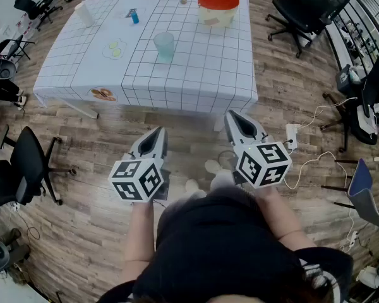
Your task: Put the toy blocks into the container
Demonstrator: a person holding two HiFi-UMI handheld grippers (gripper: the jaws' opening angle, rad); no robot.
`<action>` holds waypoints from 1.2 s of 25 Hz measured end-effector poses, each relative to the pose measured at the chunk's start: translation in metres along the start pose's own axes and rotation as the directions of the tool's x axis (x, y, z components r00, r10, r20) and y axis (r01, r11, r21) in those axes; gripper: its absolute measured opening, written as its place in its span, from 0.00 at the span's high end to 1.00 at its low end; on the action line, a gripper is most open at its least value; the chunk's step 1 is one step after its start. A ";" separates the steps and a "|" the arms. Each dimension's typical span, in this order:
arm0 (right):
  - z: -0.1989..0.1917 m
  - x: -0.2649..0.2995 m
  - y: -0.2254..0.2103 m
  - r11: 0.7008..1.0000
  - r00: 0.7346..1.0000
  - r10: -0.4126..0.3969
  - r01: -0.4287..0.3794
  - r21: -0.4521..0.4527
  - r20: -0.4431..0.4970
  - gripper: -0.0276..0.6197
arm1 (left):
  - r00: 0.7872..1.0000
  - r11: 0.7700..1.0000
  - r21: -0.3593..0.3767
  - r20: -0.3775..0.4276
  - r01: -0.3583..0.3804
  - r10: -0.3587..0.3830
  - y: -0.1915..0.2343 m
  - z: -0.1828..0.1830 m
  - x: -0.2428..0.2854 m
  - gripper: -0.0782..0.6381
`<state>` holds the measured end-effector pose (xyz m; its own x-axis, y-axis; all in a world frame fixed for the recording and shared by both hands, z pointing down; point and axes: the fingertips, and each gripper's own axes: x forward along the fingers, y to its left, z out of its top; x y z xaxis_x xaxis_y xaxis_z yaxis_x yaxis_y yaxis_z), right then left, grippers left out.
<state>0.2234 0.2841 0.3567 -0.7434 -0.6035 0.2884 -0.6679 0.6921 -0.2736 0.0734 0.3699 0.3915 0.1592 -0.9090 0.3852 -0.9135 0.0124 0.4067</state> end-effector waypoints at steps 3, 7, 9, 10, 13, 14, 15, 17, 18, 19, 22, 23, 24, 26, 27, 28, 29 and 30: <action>-0.002 0.004 0.004 1.000 1.000 0.003 -0.003 0.005 -0.001 0.93 | 1.000 1.000 0.013 0.009 -0.009 0.009 0.006 0.003 -0.002 0.87; -0.007 0.009 0.013 1.000 1.000 0.018 -0.018 0.014 -0.017 0.93 | 1.000 0.999 0.037 0.022 -0.022 0.021 0.014 0.007 -0.007 0.87; -0.009 0.012 0.017 1.000 0.999 0.017 -0.017 0.006 -0.027 0.93 | 0.999 0.999 0.041 0.024 -0.021 0.020 0.017 0.008 -0.010 0.87; -0.010 0.014 0.018 1.000 0.999 0.018 -0.018 0.003 -0.031 0.93 | 1.000 0.999 0.040 0.023 -0.017 0.016 0.019 0.008 -0.011 0.87; -0.012 0.019 0.023 1.000 0.999 0.022 -0.022 -0.005 -0.044 0.93 | 1.000 1.000 0.028 0.000 -0.002 0.002 0.026 0.005 -0.011 0.87; -0.011 0.021 0.024 1.000 0.999 0.025 -0.025 -0.009 -0.047 0.93 | 1.000 1.000 0.026 -0.009 -0.001 0.002 0.029 0.004 -0.010 0.87; -0.011 0.024 0.025 0.999 0.998 0.029 -0.030 -0.013 -0.049 0.93 | 1.000 1.000 0.026 -0.017 -0.004 0.004 0.031 0.003 -0.007 0.87; -0.008 0.032 0.023 0.999 0.998 0.038 -0.039 -0.021 -0.051 0.93 | 1.000 0.999 0.031 -0.020 -0.011 0.012 0.035 0.005 0.001 0.87; -0.006 0.038 0.020 0.999 0.998 0.040 -0.042 -0.025 -0.051 0.93 | 1.000 0.999 0.034 -0.014 -0.014 0.014 0.036 0.008 0.005 0.87; -0.004 0.044 0.018 0.999 0.998 0.042 -0.044 -0.030 -0.051 0.93 | 1.000 0.999 0.036 -0.005 -0.016 0.016 0.038 0.012 0.010 0.87; 0.004 0.067 0.009 0.997 0.997 0.057 -0.059 -0.047 -0.061 0.93 | 0.999 0.999 0.012 0.032 -0.033 0.033 0.047 0.028 0.025 0.87; 0.006 0.076 0.007 0.996 0.996 0.066 -0.069 -0.050 -0.067 0.93 | 0.998 0.999 -0.001 0.040 -0.042 0.042 0.052 0.034 0.030 0.87; 0.009 0.085 0.006 0.995 0.994 0.077 -0.081 -0.052 -0.073 0.93 | 0.998 0.999 -0.011 0.046 -0.052 0.052 0.057 0.040 0.035 0.87; 0.015 0.103 0.002 0.993 0.992 0.095 -0.101 -0.062 -0.085 0.93 | 0.996 0.997 -0.015 0.053 -0.074 0.075 0.067 0.053 0.049 0.87; 0.018 0.113 -0.001 0.992 0.990 0.103 -0.109 -0.065 -0.093 0.93 | 0.995 0.996 -0.018 0.057 -0.086 0.087 0.073 0.060 0.056 0.87; 0.021 0.122 -0.003 0.991 0.988 0.112 -0.119 -0.064 -0.102 0.93 | 0.993 0.995 -0.027 0.061 -0.097 0.098 0.077 0.066 0.064 0.87; 0.023 0.130 -0.006 0.990 0.986 0.121 -0.128 -0.059 -0.111 0.93 | 0.992 0.994 -0.042 0.063 -0.105 0.107 0.081 0.071 0.071 0.87; 0.026 0.138 -0.009 0.989 0.984 0.131 -0.138 -0.053 -0.120 0.93 | 0.991 0.992 -0.057 0.063 -0.111 0.115 0.084 0.075 0.079 0.87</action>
<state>0.1264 0.1845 0.3752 -0.8148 -0.4561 0.3578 -0.5564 0.7887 -0.2615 -0.0190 0.2682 0.3940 0.0297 -0.9260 0.3764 -0.9026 0.1370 0.4080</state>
